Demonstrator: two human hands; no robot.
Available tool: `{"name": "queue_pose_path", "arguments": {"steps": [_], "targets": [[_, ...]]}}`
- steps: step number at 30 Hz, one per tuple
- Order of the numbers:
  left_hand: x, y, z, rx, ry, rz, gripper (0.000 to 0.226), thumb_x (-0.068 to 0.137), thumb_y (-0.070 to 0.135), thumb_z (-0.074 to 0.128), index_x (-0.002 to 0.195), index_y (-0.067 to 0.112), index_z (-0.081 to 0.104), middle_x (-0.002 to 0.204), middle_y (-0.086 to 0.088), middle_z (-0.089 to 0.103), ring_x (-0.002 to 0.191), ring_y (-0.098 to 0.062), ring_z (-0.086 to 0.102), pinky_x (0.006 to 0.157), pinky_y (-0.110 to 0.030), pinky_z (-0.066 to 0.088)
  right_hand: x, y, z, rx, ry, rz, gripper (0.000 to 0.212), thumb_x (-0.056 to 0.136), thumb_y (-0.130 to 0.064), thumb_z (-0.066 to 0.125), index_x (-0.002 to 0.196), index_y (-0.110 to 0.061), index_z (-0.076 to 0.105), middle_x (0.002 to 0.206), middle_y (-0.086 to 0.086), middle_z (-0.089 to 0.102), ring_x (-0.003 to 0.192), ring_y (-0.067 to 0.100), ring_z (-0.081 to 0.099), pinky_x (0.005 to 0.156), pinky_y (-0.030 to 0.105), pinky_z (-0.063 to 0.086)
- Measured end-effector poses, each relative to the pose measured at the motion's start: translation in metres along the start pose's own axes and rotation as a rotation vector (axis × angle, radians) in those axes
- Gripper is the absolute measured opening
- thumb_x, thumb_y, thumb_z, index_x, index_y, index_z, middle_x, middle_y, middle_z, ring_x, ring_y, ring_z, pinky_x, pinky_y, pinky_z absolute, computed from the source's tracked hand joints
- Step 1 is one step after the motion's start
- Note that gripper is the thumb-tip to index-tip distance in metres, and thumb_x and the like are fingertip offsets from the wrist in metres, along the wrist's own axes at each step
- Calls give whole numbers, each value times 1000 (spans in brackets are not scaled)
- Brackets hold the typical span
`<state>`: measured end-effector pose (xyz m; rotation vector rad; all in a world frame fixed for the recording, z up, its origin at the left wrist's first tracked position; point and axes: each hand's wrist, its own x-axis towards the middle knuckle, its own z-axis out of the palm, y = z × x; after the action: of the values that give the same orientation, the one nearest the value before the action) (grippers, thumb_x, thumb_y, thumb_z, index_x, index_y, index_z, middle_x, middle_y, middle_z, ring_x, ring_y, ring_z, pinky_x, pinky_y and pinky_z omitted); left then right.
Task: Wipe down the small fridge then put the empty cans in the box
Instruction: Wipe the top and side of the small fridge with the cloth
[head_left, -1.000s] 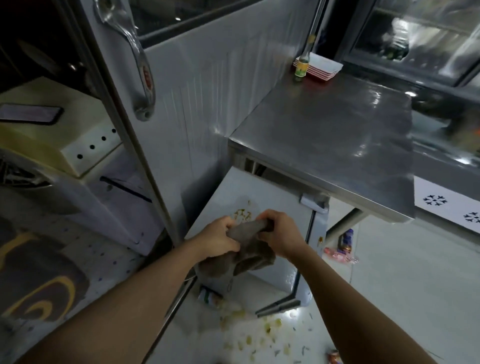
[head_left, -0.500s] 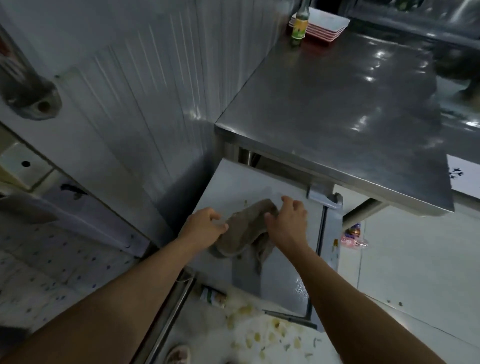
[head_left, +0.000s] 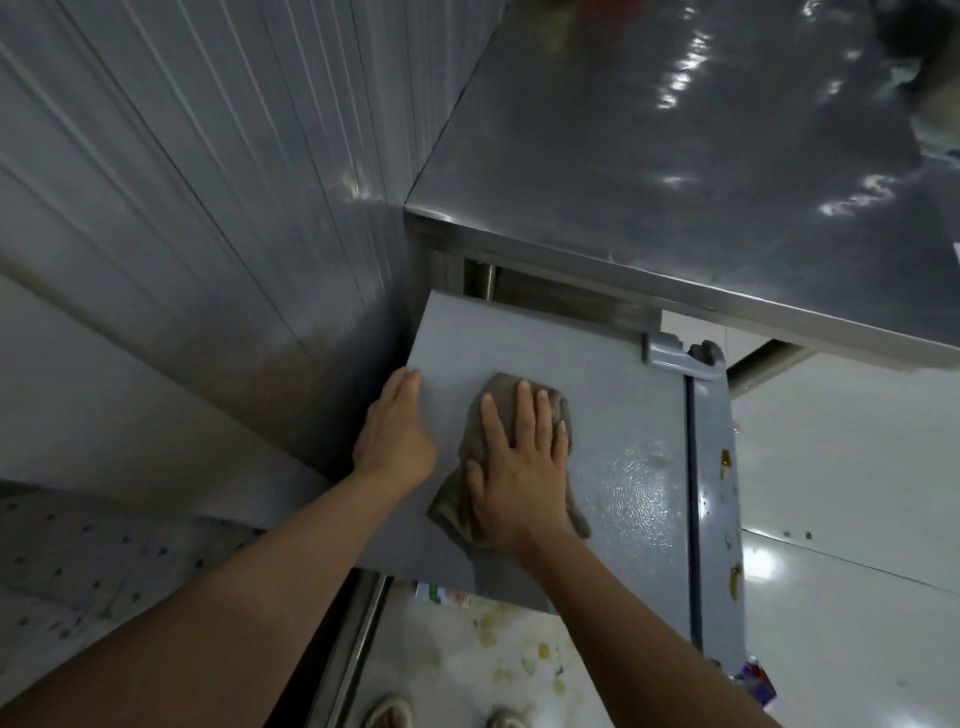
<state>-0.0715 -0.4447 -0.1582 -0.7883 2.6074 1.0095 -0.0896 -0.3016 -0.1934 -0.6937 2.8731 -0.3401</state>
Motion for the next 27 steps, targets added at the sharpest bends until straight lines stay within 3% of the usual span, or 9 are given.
{"name": "queue_pose_path", "arguments": {"steps": [2,5,7,11,15,17,21,24,27], "targets": [[1,-1,2,12,-6,-5,72,92,-1,41,151,19,5,159,8,-4,144,-19,15,116,-34,22,2,10,0,-34,14,-79,68,86,-50,26,148,-22,27,156,17,17,144,37,13,112,52,10],[4,-4,5,5,-5,-11,73,91,0,38,151,23,3,159,12,-7,143,-16,16,112,-34,27,45,22,-11,-52,-15,-61,68,87,-51,18,150,-27,15,158,12,4,146,32,0,115,48,1],[6,-7,7,1,5,-3,73,92,1,39,151,23,3,158,14,-8,144,-15,16,110,-33,29,85,21,-19,-39,-28,-4,62,94,-50,24,150,-30,8,159,8,-4,146,29,-7,116,49,-1],[8,-10,7,-15,3,13,72,93,3,40,151,23,4,159,13,-5,145,-14,14,111,-32,27,103,14,-16,-27,-5,-31,57,95,-51,29,148,-35,16,159,6,0,146,29,-5,117,51,-1],[6,-16,0,-168,11,-149,66,92,14,50,148,25,18,146,-4,40,127,-29,45,97,-37,42,39,7,3,-38,53,-351,57,85,-51,37,140,-35,37,155,8,23,144,30,18,114,52,9],[4,-18,-3,-192,-22,-200,58,93,18,50,145,25,25,135,-7,51,116,-29,53,91,-38,46,36,13,2,-43,10,-419,57,84,-55,37,139,-38,39,152,6,31,142,28,24,111,50,8],[6,-19,0,-228,-40,-201,54,94,13,47,143,29,28,137,-4,49,119,-29,50,92,-36,44,105,20,-14,-36,-32,-240,66,83,-63,18,145,-40,23,157,2,14,145,24,7,116,51,1],[6,-18,2,-274,-25,-216,55,94,13,46,143,31,28,138,-2,48,122,-30,48,100,-43,43,144,10,-16,-51,-44,-70,59,91,-57,27,147,-37,19,156,4,11,144,29,6,117,52,2],[-1,-19,3,-269,-13,-212,53,94,17,47,142,30,29,136,-3,49,120,-30,50,99,-43,44,125,1,-10,-61,12,-126,60,90,-54,24,147,-34,21,157,6,10,145,29,4,117,52,2]]}}
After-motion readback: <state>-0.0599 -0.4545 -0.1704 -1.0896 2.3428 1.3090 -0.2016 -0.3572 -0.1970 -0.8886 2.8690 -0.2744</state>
